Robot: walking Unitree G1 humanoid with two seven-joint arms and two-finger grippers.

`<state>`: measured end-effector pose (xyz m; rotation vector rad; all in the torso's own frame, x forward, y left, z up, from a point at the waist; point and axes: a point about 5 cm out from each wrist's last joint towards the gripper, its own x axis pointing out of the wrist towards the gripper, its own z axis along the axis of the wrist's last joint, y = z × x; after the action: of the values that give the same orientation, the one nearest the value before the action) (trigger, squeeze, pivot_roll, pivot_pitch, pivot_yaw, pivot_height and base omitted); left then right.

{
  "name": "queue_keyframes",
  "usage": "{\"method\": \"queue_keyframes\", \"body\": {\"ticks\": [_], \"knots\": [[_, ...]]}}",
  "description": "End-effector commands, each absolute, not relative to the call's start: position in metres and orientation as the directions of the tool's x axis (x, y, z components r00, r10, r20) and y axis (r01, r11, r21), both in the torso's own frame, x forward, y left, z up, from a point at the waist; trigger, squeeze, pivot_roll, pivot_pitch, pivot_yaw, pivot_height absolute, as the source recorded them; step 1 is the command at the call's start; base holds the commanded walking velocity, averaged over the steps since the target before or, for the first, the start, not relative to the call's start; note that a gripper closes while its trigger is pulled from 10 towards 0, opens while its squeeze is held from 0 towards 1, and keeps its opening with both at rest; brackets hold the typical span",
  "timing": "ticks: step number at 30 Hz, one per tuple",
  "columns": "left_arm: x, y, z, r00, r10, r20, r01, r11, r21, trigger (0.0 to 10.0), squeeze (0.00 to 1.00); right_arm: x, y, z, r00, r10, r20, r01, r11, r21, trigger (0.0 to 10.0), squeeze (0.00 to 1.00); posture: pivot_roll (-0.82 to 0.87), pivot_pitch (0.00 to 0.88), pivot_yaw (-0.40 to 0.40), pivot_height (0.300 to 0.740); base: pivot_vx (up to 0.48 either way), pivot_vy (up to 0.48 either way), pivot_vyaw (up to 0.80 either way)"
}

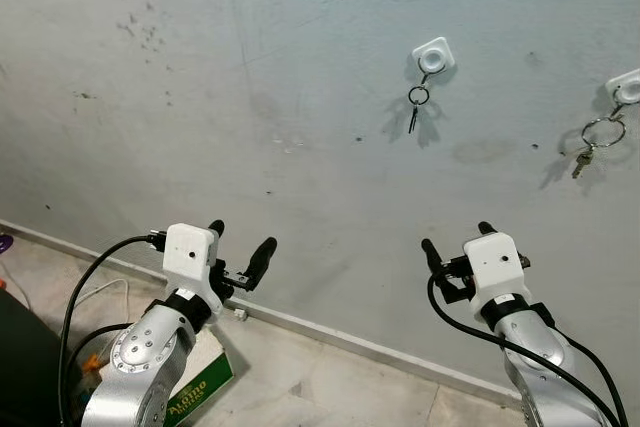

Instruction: Hang keys on a hook

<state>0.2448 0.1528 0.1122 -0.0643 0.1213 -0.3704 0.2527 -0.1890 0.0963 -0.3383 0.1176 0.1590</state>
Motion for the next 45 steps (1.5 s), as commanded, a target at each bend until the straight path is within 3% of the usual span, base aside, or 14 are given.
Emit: {"method": "queue_keyframes", "body": {"ticks": [1, 13, 45], "knots": [[0.248, 0.156, 0.110, 0.934, -0.332, -0.132, 0.326, 0.943, -0.069, 10.0, 0.00, 0.253, -0.189, 0.103, 0.982, 0.139, -0.125, -0.173, 0.932, -0.319, 10.0, 0.00, 0.02, 0.000, 0.037, 0.740, 0.000, 0.000, 0.00], [0.258, 0.154, 0.114, 0.951, -0.292, -0.103, 0.291, 0.956, -0.028, 10.0, 0.00, 0.256, -0.185, 0.109, 0.977, 0.172, -0.126, -0.206, 0.908, -0.363, 10.0, 0.00, 0.01, 0.000, 0.029, 0.740, 0.000, 0.000, 0.00], [0.259, 0.157, 0.103, 0.949, -0.270, -0.164, 0.269, 0.963, -0.030, 10.0, 0.00, 0.261, -0.174, 0.107, 0.970, 0.207, -0.131, -0.241, 0.905, -0.352, 10.0, 0.00, 0.02, 0.000, 0.042, 0.740, 0.000, 0.000, 0.77]]}}
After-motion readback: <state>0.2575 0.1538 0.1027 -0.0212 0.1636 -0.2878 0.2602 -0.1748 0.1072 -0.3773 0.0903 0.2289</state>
